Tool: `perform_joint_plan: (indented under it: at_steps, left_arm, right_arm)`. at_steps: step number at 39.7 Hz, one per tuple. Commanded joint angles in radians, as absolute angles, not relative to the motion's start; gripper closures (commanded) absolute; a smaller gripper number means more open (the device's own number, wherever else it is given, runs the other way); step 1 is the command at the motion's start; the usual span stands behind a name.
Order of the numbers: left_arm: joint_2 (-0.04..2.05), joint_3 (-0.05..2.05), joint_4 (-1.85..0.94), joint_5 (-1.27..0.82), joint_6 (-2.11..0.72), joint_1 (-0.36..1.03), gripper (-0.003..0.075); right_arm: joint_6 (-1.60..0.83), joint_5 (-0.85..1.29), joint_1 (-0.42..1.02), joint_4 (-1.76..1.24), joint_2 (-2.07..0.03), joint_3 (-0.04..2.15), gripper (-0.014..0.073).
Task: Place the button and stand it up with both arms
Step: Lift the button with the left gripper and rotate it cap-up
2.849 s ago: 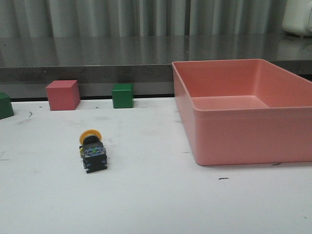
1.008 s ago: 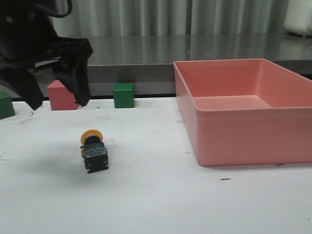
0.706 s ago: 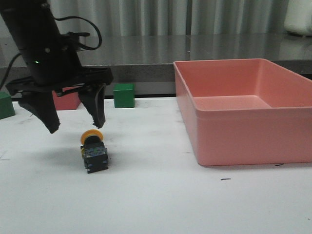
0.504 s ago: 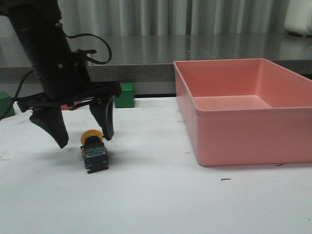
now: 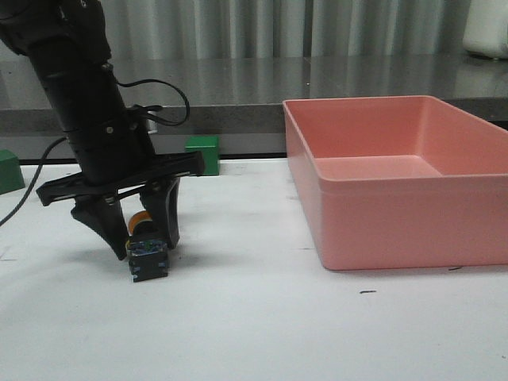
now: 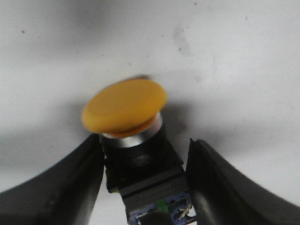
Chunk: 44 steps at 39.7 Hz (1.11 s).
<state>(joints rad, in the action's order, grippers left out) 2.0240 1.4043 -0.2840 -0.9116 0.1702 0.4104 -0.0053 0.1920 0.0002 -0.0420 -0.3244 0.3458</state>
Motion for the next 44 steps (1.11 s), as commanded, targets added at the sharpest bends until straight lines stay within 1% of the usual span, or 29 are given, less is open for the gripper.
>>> perform_joint_plan:
  at_steps: [1,4,14,20,27,35,44]
  left_arm:
    - [1.971,1.434,-0.303,-0.926,0.18,0.415,0.0478]
    - [1.971,1.436,-0.303,-0.932,0.18,0.415,0.0501]
    - [1.95,1.455,-0.272,-0.941,0.169,0.415,0.0503]
    - [1.883,1.404,-0.237,-0.848,0.169,0.415,0.0503]
    - [1.736,1.235,-0.17,-0.6,0.169,0.415,0.0502]
    - [1.56,0.992,-0.05,-0.242,0.169,0.41,0.0502]
    - [1.487,0.785,0.092,0.092,0.169,0.406,0.0502]
  right_arm:
    - [-0.015,0.108,-0.001,-0.03,-0.329,0.37,0.0664]
    - [-0.015,0.108,-0.001,-0.03,-0.329,0.37,0.0664]
    - [-0.015,0.108,-0.001,-0.03,-0.329,0.37,0.0664]
    - [-0.015,0.108,-0.001,-0.03,-0.329,0.37,0.0664]
    - [-0.015,0.109,-0.001,-0.03,-0.329,0.37,0.0664]
    - [-0.015,0.109,-0.001,-0.03,-0.329,0.37,0.0664]
    - [-0.015,0.109,-0.001,-0.03,-0.329,0.37,0.0664]
